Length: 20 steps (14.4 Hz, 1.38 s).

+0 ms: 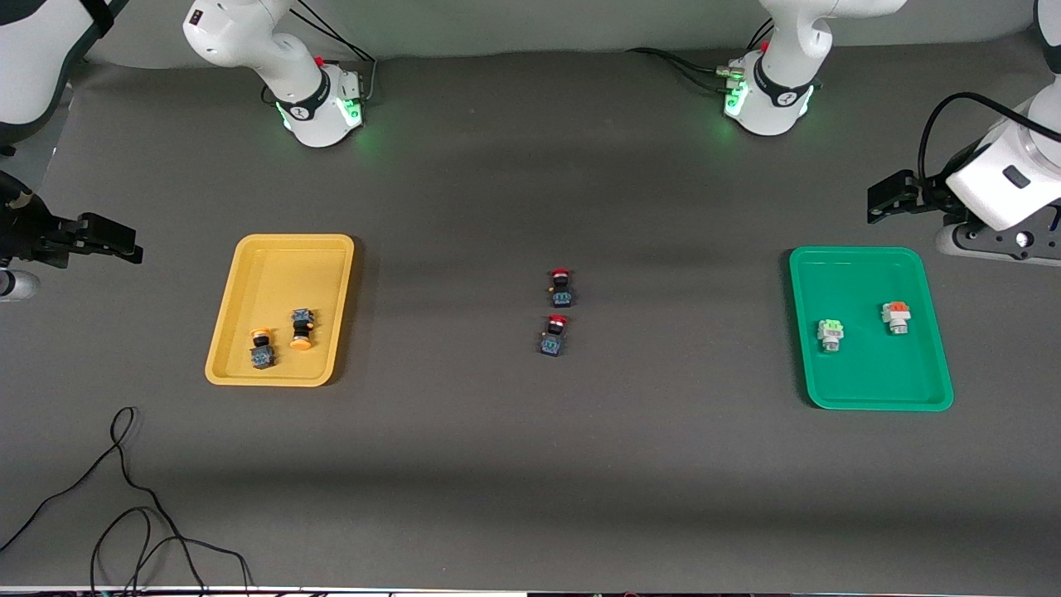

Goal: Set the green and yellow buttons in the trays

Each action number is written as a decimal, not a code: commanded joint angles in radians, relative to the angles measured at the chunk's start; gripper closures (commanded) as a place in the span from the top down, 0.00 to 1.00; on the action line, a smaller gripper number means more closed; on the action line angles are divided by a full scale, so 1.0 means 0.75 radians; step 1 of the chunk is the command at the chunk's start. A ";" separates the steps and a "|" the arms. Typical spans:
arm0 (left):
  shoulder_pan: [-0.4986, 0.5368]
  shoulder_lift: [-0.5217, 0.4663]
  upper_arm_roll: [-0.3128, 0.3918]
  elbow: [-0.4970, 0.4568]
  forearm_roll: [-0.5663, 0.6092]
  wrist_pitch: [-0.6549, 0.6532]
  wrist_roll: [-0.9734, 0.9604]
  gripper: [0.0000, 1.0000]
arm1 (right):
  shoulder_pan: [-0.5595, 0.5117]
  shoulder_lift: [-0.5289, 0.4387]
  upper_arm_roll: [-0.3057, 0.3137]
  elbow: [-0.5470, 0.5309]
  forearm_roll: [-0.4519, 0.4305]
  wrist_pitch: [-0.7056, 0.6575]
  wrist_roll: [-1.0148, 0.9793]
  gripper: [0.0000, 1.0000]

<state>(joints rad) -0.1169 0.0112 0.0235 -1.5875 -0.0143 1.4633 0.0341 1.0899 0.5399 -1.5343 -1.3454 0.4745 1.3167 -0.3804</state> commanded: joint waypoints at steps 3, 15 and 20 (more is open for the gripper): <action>-0.014 0.001 0.012 0.012 0.011 0.002 0.006 1.00 | -0.188 -0.032 0.188 0.092 -0.029 -0.031 0.031 1.00; -0.014 0.001 0.014 0.012 0.023 0.010 0.006 1.00 | -1.051 -0.311 1.384 0.258 -0.465 -0.121 0.304 1.00; -0.016 0.003 0.014 0.018 0.023 0.006 0.006 1.00 | -1.416 -0.494 1.861 0.050 -0.612 -0.056 0.370 1.00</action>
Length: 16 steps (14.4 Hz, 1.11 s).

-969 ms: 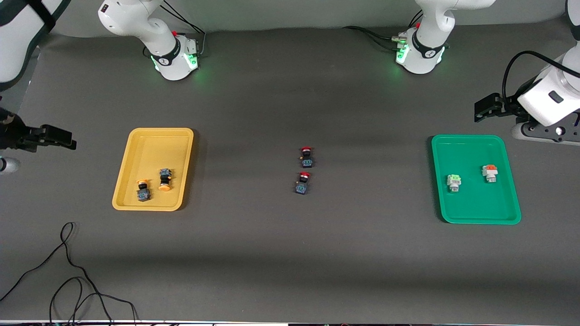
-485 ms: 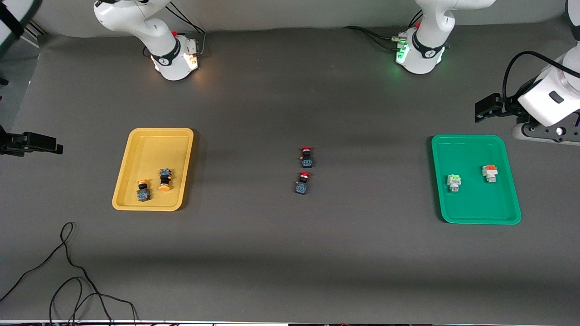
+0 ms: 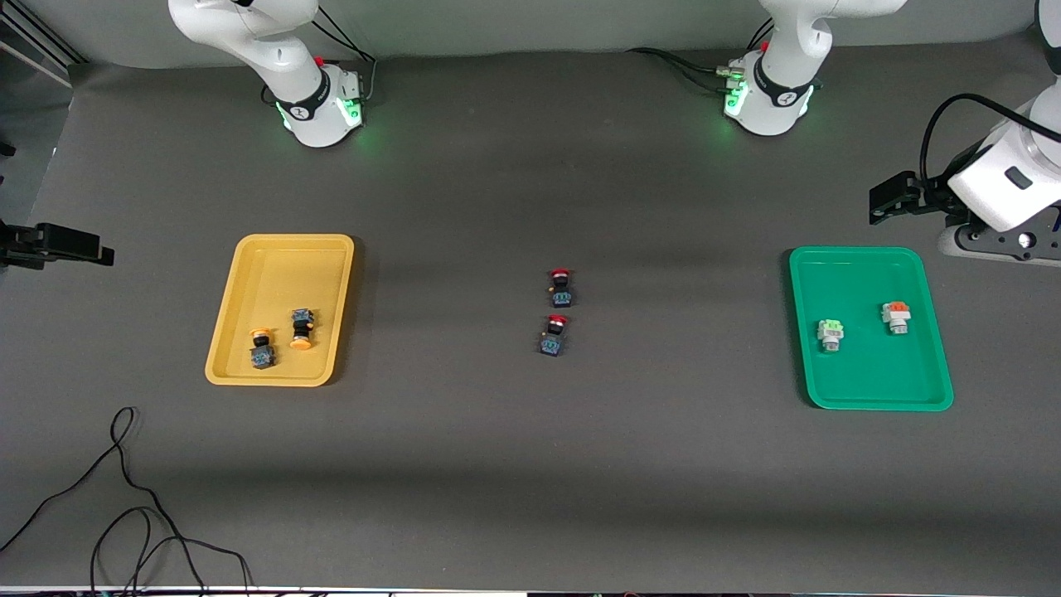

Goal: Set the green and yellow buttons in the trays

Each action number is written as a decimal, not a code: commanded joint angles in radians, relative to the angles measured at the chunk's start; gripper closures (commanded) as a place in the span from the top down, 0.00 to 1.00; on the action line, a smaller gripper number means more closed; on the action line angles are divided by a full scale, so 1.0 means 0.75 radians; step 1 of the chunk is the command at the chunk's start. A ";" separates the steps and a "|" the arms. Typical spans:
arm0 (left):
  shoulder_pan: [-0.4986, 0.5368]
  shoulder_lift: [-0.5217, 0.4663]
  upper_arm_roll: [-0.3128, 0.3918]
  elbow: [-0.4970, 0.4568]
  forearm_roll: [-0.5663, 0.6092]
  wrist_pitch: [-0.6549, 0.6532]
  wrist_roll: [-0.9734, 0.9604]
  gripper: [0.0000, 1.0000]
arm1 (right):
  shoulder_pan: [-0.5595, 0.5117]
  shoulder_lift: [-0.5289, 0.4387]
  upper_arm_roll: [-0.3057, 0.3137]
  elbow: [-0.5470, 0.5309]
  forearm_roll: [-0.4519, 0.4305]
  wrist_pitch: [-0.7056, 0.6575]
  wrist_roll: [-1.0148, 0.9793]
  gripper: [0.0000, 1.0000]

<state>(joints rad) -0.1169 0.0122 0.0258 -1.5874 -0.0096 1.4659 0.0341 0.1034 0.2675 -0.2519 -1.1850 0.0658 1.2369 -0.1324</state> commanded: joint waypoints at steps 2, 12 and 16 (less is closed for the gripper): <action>-0.012 0.002 0.013 0.018 0.015 0.001 0.008 1.00 | -0.160 -0.250 0.209 -0.340 -0.073 0.142 0.039 1.00; -0.018 0.002 0.007 0.028 0.017 0.001 0.006 1.00 | -0.336 -0.498 0.354 -0.576 -0.065 0.308 0.058 1.00; -0.018 0.002 0.007 0.028 0.017 0.001 0.006 1.00 | -0.351 -0.506 0.354 -0.584 -0.065 0.333 0.054 1.00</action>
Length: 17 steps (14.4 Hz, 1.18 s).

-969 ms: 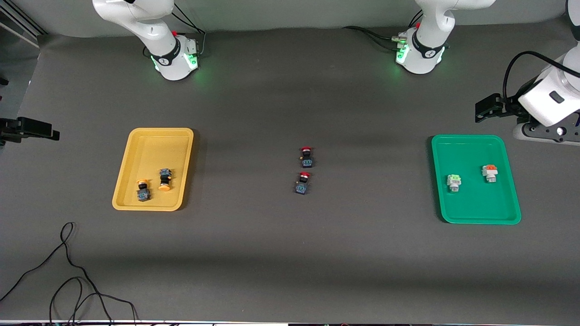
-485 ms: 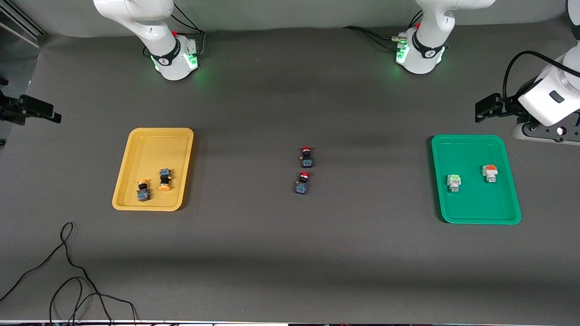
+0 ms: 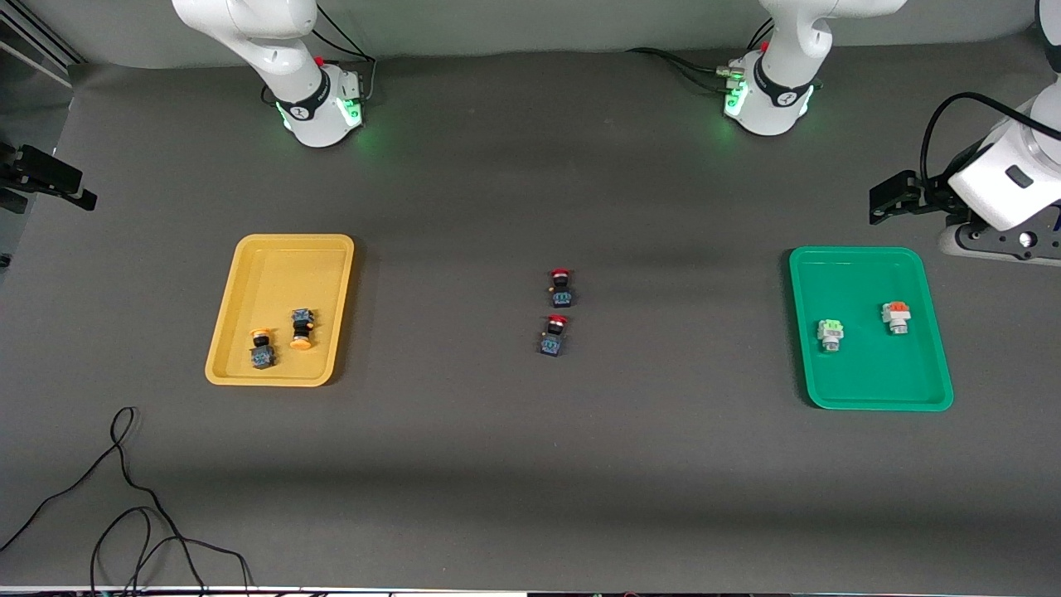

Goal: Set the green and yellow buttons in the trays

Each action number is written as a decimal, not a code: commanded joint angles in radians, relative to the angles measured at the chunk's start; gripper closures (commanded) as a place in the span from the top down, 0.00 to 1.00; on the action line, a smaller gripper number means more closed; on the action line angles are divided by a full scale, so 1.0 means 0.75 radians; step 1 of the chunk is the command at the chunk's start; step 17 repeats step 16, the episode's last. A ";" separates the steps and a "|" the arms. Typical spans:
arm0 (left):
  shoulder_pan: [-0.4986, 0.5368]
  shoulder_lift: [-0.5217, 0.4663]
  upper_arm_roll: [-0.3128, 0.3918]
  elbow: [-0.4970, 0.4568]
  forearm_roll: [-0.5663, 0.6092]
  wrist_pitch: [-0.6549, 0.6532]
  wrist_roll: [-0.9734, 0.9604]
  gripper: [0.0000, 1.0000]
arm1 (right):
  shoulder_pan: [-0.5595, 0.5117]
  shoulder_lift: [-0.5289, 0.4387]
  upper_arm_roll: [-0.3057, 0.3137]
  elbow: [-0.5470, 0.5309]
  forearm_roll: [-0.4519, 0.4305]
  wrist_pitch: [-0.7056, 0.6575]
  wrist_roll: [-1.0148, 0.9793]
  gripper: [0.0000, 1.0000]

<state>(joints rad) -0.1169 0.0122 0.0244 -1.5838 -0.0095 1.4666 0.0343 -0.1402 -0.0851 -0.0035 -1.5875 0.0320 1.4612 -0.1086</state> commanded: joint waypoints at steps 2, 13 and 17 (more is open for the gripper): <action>-0.016 0.002 0.008 0.021 0.015 0.000 0.005 1.00 | -0.026 -0.034 0.023 -0.049 -0.014 0.034 0.022 1.00; -0.026 0.008 0.006 0.021 0.017 0.002 0.003 1.00 | -0.009 -0.015 0.023 -0.043 -0.018 0.007 0.012 1.00; -0.024 0.008 0.006 0.021 0.017 0.004 0.003 1.00 | -0.007 -0.015 0.023 -0.041 -0.020 0.007 0.014 1.00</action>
